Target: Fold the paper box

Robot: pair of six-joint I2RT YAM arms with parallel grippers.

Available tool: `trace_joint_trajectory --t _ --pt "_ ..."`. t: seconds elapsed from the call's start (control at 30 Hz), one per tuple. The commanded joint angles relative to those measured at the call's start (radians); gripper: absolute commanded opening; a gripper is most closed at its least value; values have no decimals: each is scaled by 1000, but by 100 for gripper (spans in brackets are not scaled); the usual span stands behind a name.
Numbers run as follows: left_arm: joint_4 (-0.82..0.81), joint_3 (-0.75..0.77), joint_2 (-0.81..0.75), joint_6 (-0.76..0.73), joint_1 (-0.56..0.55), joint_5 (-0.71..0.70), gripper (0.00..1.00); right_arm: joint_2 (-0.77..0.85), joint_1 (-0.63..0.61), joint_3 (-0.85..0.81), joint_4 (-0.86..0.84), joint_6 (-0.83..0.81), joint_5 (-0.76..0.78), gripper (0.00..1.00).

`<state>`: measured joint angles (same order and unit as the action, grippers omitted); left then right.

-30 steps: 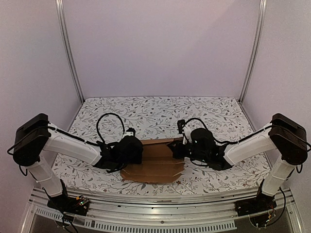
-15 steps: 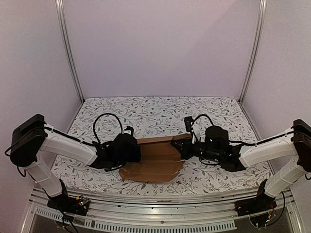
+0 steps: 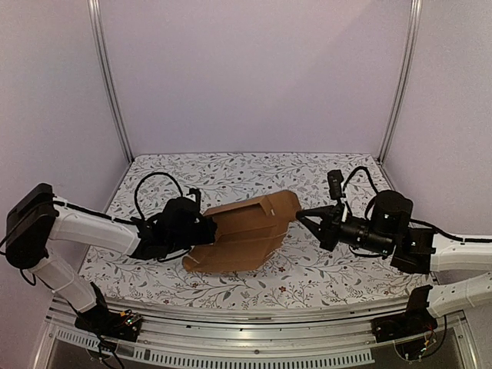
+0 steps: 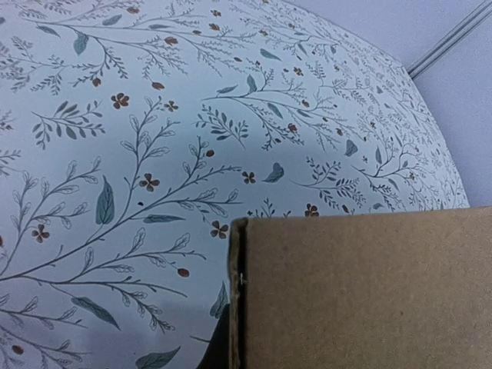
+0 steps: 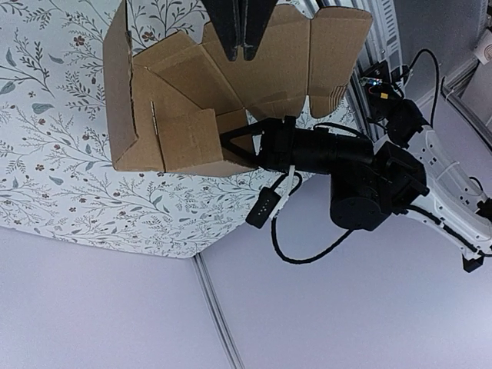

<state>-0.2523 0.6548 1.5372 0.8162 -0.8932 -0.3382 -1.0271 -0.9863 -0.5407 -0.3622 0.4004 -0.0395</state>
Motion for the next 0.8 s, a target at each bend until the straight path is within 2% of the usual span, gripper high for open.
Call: trace_joint_trajectory --t 0.0,0.27,0.77 --pt "-54 -26 -57 46 37 84 0 98 -5 45 102 -51 -6 0" --pt "-82 -35 -143 104 68 161 0 171 -15 81 54 -69 -16 0" --pt "-146 -45 -189 161 79 312 0 6 -49 -28 -163 -57 -44 0"
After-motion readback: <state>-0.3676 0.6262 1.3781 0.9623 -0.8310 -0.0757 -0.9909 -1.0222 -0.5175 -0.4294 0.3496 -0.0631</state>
